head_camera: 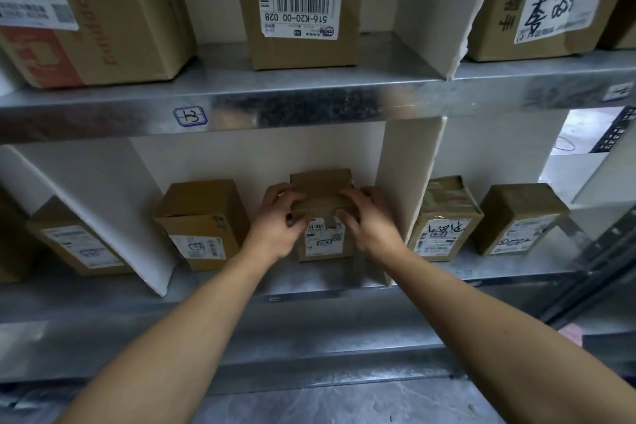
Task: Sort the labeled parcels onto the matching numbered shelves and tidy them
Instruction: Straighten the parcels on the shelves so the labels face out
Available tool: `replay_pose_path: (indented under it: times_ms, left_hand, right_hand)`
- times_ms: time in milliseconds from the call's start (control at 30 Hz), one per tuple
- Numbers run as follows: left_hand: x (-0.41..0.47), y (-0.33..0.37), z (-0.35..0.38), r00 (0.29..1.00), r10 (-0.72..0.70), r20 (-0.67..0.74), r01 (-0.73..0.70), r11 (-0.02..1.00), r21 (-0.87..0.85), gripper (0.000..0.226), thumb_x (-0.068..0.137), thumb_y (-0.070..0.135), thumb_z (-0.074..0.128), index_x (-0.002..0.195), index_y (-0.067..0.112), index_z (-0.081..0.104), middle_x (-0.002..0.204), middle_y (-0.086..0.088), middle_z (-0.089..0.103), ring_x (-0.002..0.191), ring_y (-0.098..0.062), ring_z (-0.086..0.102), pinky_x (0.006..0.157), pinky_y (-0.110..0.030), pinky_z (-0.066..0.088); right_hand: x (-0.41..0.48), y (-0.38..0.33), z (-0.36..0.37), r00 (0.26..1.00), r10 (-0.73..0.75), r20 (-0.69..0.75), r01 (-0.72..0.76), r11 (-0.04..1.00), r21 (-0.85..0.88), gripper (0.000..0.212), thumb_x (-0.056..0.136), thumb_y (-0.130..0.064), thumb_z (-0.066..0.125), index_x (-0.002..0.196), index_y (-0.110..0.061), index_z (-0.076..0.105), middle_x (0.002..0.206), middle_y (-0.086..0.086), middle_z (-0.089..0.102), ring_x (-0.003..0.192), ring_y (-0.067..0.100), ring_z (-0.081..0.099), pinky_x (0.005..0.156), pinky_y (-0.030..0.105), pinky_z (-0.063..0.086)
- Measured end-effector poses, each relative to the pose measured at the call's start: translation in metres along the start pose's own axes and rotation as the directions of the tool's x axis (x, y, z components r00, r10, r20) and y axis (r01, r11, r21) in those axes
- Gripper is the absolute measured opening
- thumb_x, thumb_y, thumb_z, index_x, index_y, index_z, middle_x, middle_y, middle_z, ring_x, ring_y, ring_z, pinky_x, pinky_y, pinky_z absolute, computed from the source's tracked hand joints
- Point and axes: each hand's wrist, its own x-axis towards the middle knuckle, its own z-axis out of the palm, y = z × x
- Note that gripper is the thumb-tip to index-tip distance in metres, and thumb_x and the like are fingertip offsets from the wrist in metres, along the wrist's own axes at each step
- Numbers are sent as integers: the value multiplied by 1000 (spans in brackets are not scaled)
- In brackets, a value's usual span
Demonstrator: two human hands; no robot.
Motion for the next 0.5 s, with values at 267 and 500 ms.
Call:
replay_pose_path:
  times_ms: [267, 500]
  left_hand:
    - [4, -2, -1, 1000, 16, 23, -16, 1000, -22, 39, 87, 19, 72, 122, 8, 60, 136, -6, 39, 117, -15, 45, 93, -16, 41]
    - [2, -10, -2, 999, 38, 22, -36, 998, -54, 39, 87, 20, 71, 124, 11, 60, 138, -4, 38, 117, -10, 42, 94, -17, 41]
  right_hand:
    - [3, 2, 6, 999, 24, -31, -23, 999, 42, 42, 97, -24, 65, 138, -16, 58, 131, 15, 45, 119, 29, 52, 92, 13, 29]
    - [-3, -1, 13, 996, 55, -75, -49, 996, 73, 40, 96, -25, 67, 135, -18, 60, 133, 12, 46, 118, 26, 53, 95, 16, 34]
